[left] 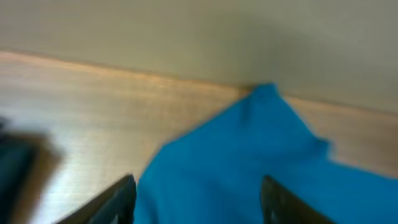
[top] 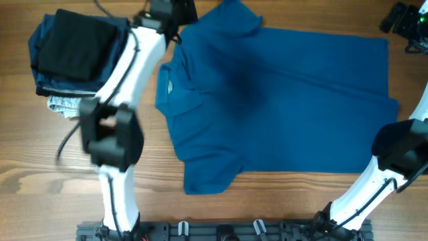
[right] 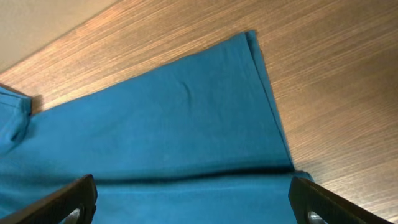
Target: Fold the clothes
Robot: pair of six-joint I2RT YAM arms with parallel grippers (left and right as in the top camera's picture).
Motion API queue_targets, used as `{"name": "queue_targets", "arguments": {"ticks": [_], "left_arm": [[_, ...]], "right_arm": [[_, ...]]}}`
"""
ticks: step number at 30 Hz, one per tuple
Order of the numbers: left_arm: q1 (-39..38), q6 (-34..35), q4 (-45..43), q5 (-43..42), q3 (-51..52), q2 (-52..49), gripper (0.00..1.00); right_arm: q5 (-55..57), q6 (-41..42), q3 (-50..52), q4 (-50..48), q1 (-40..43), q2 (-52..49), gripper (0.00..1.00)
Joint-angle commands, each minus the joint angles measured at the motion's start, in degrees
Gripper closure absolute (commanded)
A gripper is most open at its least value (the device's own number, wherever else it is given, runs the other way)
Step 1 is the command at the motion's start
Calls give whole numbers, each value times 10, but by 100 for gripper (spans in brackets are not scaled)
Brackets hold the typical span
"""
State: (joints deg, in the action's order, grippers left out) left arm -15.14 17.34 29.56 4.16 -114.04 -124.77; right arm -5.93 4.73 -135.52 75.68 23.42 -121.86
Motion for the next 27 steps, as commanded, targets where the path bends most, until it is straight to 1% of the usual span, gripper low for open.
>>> {"name": "queue_targets", "arguments": {"ticks": [1, 2, 3, 6, 7, 8, 11, 14, 27], "left_arm": [[-2, 40, 139, -22, -15, 131, 35], [-2, 42, 172, -22, -15, 155, 30], [-2, 45, 198, -22, -15, 175, 21], [-6, 59, 285, -22, -15, 240, 14], [-8, 59, 307, -22, -15, 252, 10], [-8, 59, 334, -22, -15, 264, 0], [-8, 59, 416, -22, -15, 277, 0], [-8, 59, 452, -22, -15, 275, 0], [-8, 59, 454, -22, -15, 275, 0]], "right_arm": [[3, 3, -2, -2, 0, -7, 0], [3, 3, -2, -2, 0, -7, 0], [3, 3, -2, -2, 0, -7, 0], [3, 3, -2, -2, 0, -7, 0], [3, 3, -2, -2, 0, -7, 0], [3, 3, -2, -2, 0, -7, 1], [3, 3, -2, -4, 0, -7, 0], [3, 3, -2, -4, 0, -7, 0], [3, 3, -2, -4, 0, -7, 0]]}}
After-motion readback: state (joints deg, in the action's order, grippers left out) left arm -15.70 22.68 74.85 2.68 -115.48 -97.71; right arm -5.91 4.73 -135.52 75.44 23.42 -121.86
